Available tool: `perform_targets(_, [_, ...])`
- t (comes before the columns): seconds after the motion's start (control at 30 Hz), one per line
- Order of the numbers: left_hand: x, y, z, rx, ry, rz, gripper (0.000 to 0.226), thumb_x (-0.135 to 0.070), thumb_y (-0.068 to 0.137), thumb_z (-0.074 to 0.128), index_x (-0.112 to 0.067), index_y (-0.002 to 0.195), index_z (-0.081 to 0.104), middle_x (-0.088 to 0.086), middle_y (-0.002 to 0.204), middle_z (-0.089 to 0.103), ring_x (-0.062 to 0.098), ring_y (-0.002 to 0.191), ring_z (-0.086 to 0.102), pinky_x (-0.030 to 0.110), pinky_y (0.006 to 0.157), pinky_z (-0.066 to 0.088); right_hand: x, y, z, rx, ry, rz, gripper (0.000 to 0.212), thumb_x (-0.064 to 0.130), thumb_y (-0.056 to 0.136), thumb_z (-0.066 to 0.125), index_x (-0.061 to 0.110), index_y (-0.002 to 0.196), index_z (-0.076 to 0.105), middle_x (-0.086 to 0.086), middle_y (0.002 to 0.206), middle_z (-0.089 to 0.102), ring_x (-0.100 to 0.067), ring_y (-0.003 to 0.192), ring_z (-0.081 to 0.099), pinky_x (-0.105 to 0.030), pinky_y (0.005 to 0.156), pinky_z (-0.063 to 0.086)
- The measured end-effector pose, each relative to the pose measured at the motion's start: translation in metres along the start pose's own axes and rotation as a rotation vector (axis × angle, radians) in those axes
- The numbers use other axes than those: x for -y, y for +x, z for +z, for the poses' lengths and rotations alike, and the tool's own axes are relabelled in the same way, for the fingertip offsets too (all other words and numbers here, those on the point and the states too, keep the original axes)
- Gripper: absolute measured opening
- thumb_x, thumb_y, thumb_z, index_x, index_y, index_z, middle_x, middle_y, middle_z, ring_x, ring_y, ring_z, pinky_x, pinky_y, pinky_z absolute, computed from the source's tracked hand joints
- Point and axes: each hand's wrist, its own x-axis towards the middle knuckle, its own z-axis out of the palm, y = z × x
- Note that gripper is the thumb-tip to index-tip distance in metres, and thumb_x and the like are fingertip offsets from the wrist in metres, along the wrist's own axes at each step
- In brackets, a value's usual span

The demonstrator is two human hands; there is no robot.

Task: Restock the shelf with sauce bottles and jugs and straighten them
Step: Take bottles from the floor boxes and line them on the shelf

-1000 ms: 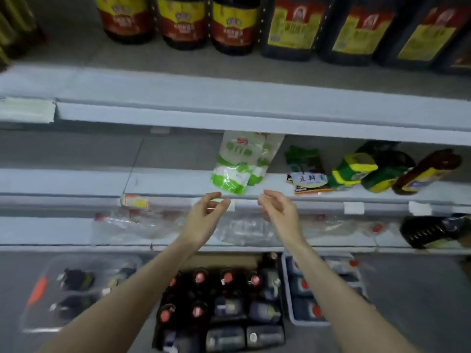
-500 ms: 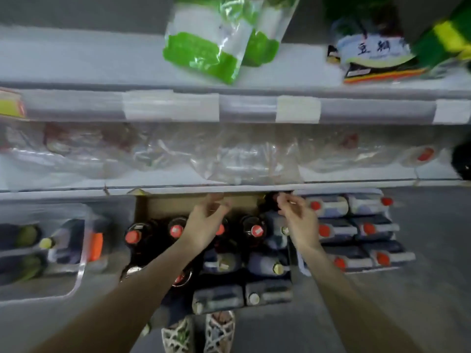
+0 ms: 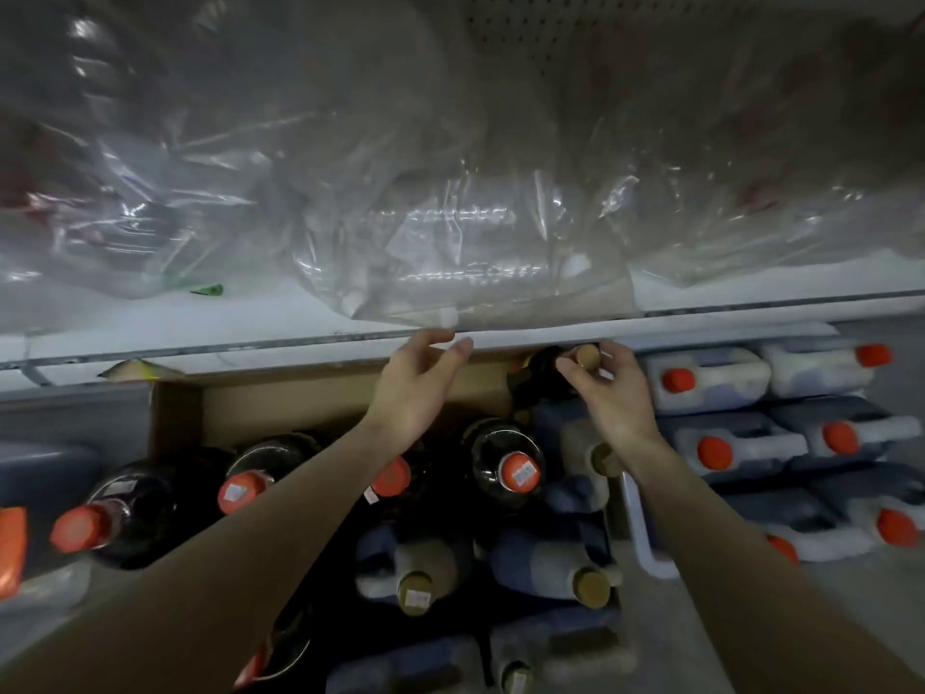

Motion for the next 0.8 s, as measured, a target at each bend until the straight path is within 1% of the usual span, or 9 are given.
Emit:
perform_targets(0.07, [0.008,0.010,0.004,0.021,0.006,-0.016,0.032,-0.049,0.088,0.060,-0.028,0.112,0.058,0.001,0.104,0.067,0.018,0.099,0.064,0.034,0.089,0.049,-0.008,0.009,0.004,-0.019,-0.042,-0.023,0.028,0.022,0.080,0.076,0.012,0.103,0.063,0.009,0.089,0.066,-0.012,0.092,0.063,-0.031,0.091,0.050])
perform_targets(0.17, [0.015,0.017,0.009,0.041,0.020,-0.032,0.032,-0.046,0.090,0.058,-0.024,0.113,0.059,-0.002,0.104,0.067,0.016,0.100,0.064,0.033,0.090,0.049,-0.015,0.015,0.008,-0.020,-0.054,-0.034,0.022,0.015,0.082,0.074,0.016,0.099,0.059,0.011,0.087,0.062,-0.008,0.085,0.059,-0.025,0.085,0.046])
perform_targets(0.23, [0.015,0.019,0.010,0.048,0.029,-0.028,0.034,-0.045,0.091,0.057,-0.022,0.117,0.058,0.000,0.106,0.067,0.014,0.099,0.064,0.033,0.090,0.049,-0.020,0.019,0.009,-0.021,-0.063,-0.023,0.021,0.012,0.085,0.071,0.020,0.100,0.058,0.010,0.088,0.062,-0.011,0.089,0.059,-0.029,0.090,0.046])
perform_targets(0.33, [0.013,0.020,0.011,0.050,0.038,-0.021,0.033,-0.043,0.092,0.056,-0.021,0.117,0.058,0.004,0.107,0.067,0.016,0.100,0.064,0.035,0.090,0.050,-0.025,0.025,0.010,-0.043,-0.101,-0.018,0.019,0.013,0.086,0.069,0.013,0.103,0.063,-0.001,0.095,0.066,-0.020,0.099,0.061,-0.037,0.097,0.047])
perform_targets(0.4, [0.010,0.020,0.011,0.052,0.039,-0.014,0.031,-0.042,0.092,0.057,-0.021,0.115,0.058,0.006,0.106,0.068,0.019,0.101,0.065,0.036,0.090,0.050,-0.026,0.024,0.010,-0.052,-0.111,-0.030,0.019,0.014,0.085,0.070,0.012,0.103,0.064,-0.003,0.096,0.067,-0.022,0.100,0.061,-0.037,0.097,0.046])
perform_targets(0.5, [0.002,0.016,0.009,0.063,0.058,0.008,0.029,-0.041,0.092,0.058,-0.021,0.112,0.060,0.008,0.104,0.068,0.022,0.100,0.065,0.036,0.087,0.050,-0.020,0.014,0.011,-0.051,-0.081,-0.071,0.019,0.013,0.086,0.070,0.016,0.103,0.063,-0.001,0.094,0.066,-0.021,0.099,0.061,-0.036,0.097,0.046])
perform_targets(0.63, [-0.017,-0.004,0.002,0.078,0.068,0.024,0.026,-0.042,0.091,0.058,-0.025,0.110,0.059,0.004,0.105,0.068,0.017,0.100,0.065,0.033,0.087,0.049,0.000,-0.008,0.003,-0.048,0.022,-0.111,0.020,0.011,0.085,0.070,0.026,0.090,0.059,0.008,0.086,0.065,-0.018,0.094,0.062,-0.037,0.096,0.048])
perform_targets(0.73, [-0.040,-0.033,-0.003,0.084,0.068,0.025,0.028,-0.044,0.091,0.058,-0.026,0.112,0.057,0.003,0.108,0.067,0.016,0.102,0.064,0.035,0.090,0.049,0.032,-0.033,-0.011,-0.034,0.085,-0.143,0.018,0.008,0.085,0.070,0.018,0.096,0.060,0.006,0.086,0.065,-0.015,0.091,0.062,-0.027,0.089,0.047])
perform_targets(0.8, [-0.062,-0.058,-0.007,0.083,0.063,0.032,0.032,-0.047,0.088,0.060,-0.027,0.113,0.057,0.003,0.109,0.067,0.017,0.102,0.064,0.036,0.091,0.048,0.061,-0.056,-0.024,-0.011,0.147,-0.184,0.018,0.004,0.085,0.069,0.015,0.095,0.059,0.004,0.085,0.064,-0.011,0.085,0.060,-0.023,0.084,0.046])
